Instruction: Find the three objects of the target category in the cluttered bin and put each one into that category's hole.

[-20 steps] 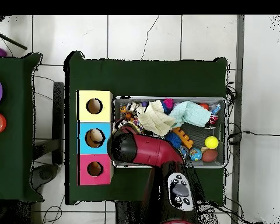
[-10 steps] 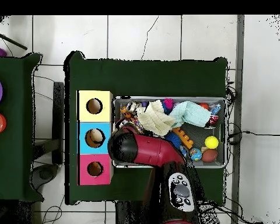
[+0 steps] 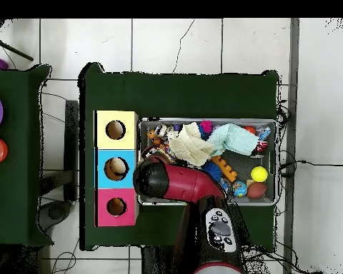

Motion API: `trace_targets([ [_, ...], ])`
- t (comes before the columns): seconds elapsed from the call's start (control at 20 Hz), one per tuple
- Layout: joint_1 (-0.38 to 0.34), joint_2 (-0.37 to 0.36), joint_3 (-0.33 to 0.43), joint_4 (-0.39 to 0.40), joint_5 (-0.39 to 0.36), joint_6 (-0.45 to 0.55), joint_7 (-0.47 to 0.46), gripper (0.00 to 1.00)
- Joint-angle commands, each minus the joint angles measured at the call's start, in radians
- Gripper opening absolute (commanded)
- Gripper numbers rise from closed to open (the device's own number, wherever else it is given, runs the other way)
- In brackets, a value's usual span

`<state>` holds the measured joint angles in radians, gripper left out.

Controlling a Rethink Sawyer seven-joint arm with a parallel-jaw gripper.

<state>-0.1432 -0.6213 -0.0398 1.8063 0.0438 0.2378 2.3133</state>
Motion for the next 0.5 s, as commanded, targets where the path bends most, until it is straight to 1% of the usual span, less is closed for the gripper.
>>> trace_targets([
  [0.05, -0.006, 0.091, 0.024, -0.073, 0.023, -0.060, 0.118, 1.00],
  [0.25, -0.014, 0.119, 0.030, -0.081, 0.018, -0.094, 0.115, 1.00],
  [0.5, -0.010, 0.132, 0.037, -0.081, 0.028, -0.112, 0.123, 1.00],
])
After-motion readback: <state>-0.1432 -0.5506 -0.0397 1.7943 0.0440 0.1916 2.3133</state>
